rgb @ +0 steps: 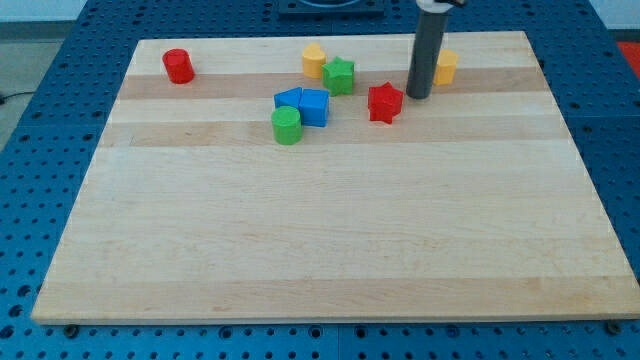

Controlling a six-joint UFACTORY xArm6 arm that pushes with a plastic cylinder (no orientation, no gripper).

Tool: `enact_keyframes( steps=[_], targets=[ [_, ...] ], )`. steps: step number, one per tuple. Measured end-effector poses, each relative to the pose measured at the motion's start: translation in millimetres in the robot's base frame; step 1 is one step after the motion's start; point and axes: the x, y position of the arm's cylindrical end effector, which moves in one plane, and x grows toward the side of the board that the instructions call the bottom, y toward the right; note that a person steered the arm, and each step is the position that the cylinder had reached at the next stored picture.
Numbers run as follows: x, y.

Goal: Move the green star away from the yellow heart

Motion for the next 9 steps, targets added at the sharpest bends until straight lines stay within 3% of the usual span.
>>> enact_keyframes(
  steps=[1,2,3,4,8,9],
  targets=[
    [-4,-29],
    [-39,13],
    [-40,5],
    [-53,-55],
    [41,-251],
    [30,-244]
  ],
)
